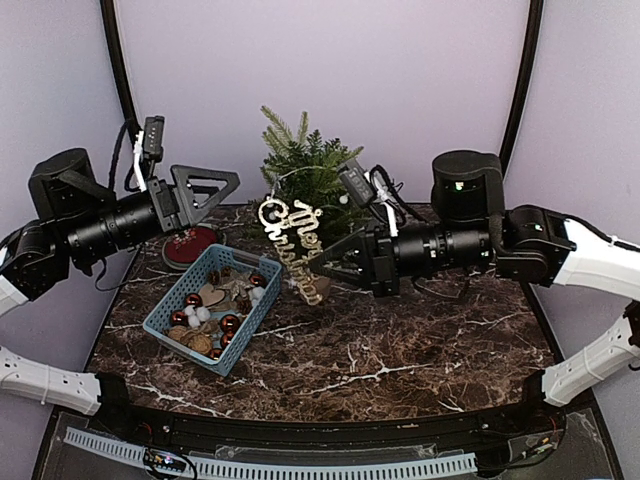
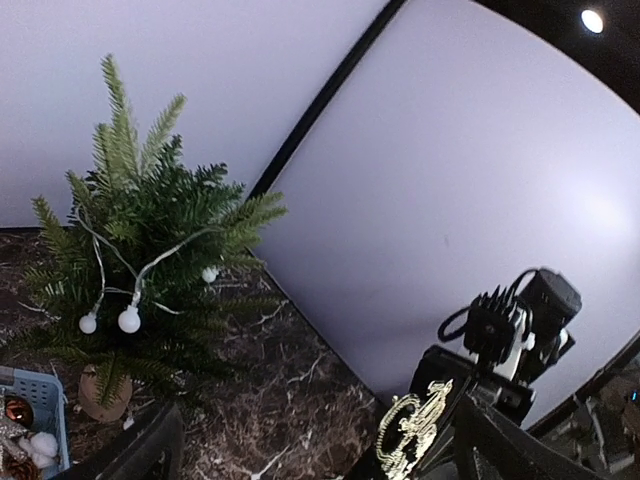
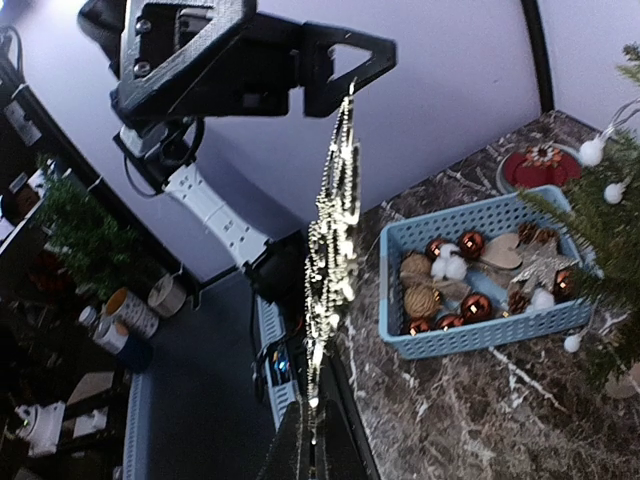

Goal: Decorate the small christmas tree
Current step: Pass from the left arm to the right, then pass from the right arm to the left

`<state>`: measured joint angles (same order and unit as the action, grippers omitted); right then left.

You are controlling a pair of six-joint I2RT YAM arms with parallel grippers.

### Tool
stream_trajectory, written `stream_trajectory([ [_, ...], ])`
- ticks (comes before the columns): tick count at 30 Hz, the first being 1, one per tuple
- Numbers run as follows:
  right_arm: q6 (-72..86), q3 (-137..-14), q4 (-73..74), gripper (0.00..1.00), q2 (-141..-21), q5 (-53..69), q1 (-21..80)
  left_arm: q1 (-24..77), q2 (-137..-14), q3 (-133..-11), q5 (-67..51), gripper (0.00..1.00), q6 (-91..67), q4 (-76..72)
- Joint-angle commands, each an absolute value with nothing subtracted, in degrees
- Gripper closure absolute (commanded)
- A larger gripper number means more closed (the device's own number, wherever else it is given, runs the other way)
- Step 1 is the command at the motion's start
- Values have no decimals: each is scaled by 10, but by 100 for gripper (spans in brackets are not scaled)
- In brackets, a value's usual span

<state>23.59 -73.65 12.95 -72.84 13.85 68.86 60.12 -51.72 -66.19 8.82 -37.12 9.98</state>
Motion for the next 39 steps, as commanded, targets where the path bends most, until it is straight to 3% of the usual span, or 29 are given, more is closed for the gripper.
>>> stream_trajectory([
  [1,215,-779,257,100,-725,282,683,588,-555,-694,-102,4,-259,237],
  [6,219,-787,268,100,-741,392,682,588,-579,-703,-213,2,-202,265],
  [13,201,-810,296,100,-781,428,682,588,-597,-696,-354,2,-200,254],
  [15,195,-817,301,100,-789,428,682,588,-605,-695,-371,6,-198,263],
  [21,190,-823,307,100,-795,419,681,588,-616,-689,-412,34,-200,262],
  [29,194,-815,313,100,-781,363,675,588,-623,-680,-416,96,-201,249],
  [30,199,-809,306,100,-772,350,672,588,-616,-672,-406,98,-203,236],
  [32,214,-784,278,86,-751,331,663,588,-600,-653,-390,100,-214,200],
  [34,235,-753,232,57,-725,298,657,588,-583,-625,-371,100,-230,144],
  [36,260,-713,180,35,-696,248,654,588,-570,-598,-348,100,-246,86],
  [39,312,-634,66,22,-654,198,653,588,-562,-568,-321,100,-261,11],
])
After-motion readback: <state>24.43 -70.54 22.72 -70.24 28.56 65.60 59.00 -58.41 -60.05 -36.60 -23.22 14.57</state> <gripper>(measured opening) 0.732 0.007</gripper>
